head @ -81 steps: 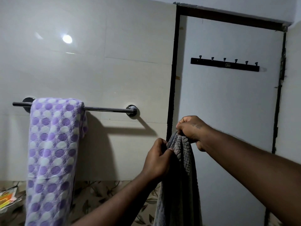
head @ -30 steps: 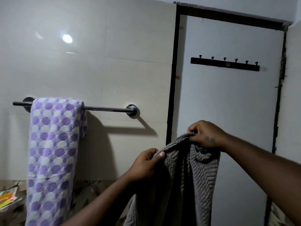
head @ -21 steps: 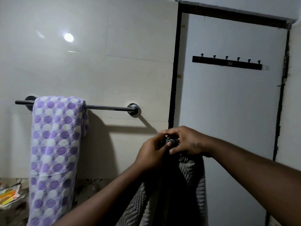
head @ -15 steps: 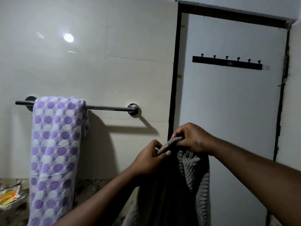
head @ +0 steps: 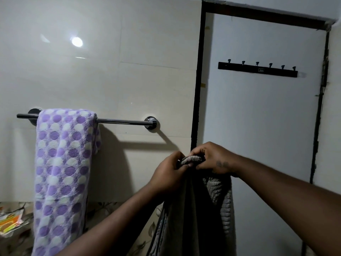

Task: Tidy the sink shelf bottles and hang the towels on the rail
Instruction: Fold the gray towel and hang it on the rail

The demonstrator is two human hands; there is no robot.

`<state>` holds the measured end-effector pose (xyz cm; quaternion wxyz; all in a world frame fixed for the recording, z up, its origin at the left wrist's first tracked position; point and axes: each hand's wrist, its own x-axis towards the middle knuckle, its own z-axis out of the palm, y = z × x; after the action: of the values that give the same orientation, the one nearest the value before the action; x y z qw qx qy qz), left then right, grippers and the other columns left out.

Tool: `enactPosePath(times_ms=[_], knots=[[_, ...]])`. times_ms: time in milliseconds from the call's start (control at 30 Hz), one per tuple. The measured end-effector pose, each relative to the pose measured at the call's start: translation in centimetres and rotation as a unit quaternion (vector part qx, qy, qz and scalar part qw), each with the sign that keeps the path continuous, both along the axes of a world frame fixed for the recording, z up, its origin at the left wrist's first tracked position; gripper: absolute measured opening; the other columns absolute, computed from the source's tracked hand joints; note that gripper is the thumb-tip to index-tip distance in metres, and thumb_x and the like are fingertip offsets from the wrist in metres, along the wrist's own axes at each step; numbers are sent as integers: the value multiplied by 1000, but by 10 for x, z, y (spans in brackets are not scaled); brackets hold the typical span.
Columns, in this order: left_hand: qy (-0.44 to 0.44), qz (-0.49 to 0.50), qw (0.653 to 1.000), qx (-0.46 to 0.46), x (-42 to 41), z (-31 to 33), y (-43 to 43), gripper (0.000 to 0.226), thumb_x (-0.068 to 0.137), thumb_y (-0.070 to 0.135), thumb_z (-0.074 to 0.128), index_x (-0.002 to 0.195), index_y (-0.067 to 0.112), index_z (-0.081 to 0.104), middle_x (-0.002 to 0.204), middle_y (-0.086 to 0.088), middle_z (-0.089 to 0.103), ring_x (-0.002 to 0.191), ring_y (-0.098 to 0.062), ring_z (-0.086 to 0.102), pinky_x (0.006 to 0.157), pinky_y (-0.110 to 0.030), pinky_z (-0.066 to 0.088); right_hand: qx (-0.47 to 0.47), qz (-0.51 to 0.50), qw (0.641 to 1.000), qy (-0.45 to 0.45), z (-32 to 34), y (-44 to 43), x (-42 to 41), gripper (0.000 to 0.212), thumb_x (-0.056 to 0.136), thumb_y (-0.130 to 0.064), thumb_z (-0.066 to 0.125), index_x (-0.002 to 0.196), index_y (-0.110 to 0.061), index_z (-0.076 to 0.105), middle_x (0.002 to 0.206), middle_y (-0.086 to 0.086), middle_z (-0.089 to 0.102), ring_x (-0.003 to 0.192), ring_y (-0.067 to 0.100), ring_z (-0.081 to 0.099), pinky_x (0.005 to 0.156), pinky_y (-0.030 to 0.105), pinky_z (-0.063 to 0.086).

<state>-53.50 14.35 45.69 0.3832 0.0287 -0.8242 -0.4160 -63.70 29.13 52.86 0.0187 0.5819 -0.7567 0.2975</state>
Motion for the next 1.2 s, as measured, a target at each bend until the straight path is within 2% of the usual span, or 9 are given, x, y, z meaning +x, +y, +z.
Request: enactPosePath(times_ms=[100, 200, 400, 467, 533, 633, 867, 1000, 1200], knots=[[-53, -83, 994, 55, 6, -12, -1, 15, 95, 23, 69, 93, 16, 56, 69, 8, 61, 58, -5, 52, 55, -23, 42, -12, -51, 998, 19, 4, 9, -7, 11, 82, -7, 76, 86, -17, 79, 84, 2, 78, 83, 18, 74, 79, 42, 59], [-95, -71, 993, 21, 12, -20, -4, 15, 93, 17, 64, 100, 7, 56, 86, -3, 59, 77, -14, 53, 69, -33, 44, -42, -99, 994, 27, 6, 15, -11, 11, 82, -9, 78, 87, -19, 79, 85, -2, 79, 85, 17, 75, 84, 42, 61], [-38, -115, 991, 47, 11, -5, 8, 19, 95, 5, 55, 112, 12, 60, 94, 6, 63, 91, -16, 61, 81, -32, 48, 59, 7, 997, -43, 5, 8, 1, 68, 74, -4, 87, 135, -25, 64, 125, -10, 71, 116, 2, 65, 100, 15, 49], [-7, -147, 987, 71, 8, -1, 9, 28, 96, -6, 53, 118, 11, 59, 99, 7, 66, 95, -12, 64, 83, -20, 51, 42, 30, 996, -66, 3, 3, 2, 54, 78, -5, 85, 127, -20, 70, 118, -4, 75, 111, 7, 69, 98, 22, 54], [5, -118, 991, 61, 10, -5, 6, 6, 98, 10, 63, 100, 13, 59, 79, 7, 59, 71, -9, 54, 60, -20, 43, 17, 12, 999, -45, 5, 4, -2, 27, 81, -14, 85, 107, -18, 78, 101, 0, 79, 96, 11, 73, 89, 31, 58], [-27, -107, 993, 49, 16, -20, -10, 23, 93, 30, 72, 98, 13, 58, 69, 7, 62, 59, -6, 52, 53, -22, 41, 6, -36, 999, 0, 8, 12, -15, 5, 83, -21, 84, 83, -22, 78, 79, -8, 78, 75, 2, 71, 69, 23, 53], [-150, -66, 980, -116, 46, -55, -67, 33, 75, 38, 68, 103, 46, 52, 99, 15, 61, 59, -3, 59, 52, -29, 51, -48, -147, 987, 28, 11, 42, -57, 3, 86, -17, 80, 88, -16, 79, 85, -1, 79, 85, 18, 75, 82, 34, 57], [-140, -60, 963, -221, 57, -63, -79, 49, 84, 43, 73, 126, 51, 49, 117, 26, 53, 62, -7, 67, 53, -31, 59, -46, -181, 982, 35, 10, 47, -72, 5, 86, -19, 81, 89, -16, 79, 85, -1, 79, 82, 18, 75, 84, 38, 58], [-69, -81, 984, -144, 76, -51, -67, 26, 92, 21, 59, 112, 35, 67, 103, 14, 64, 67, -7, 62, 52, -32, 54, -56, -194, 979, 35, 9, 48, -79, 10, 85, -23, 81, 91, -15, 79, 85, -2, 79, 85, 17, 74, 85, 37, 57]])
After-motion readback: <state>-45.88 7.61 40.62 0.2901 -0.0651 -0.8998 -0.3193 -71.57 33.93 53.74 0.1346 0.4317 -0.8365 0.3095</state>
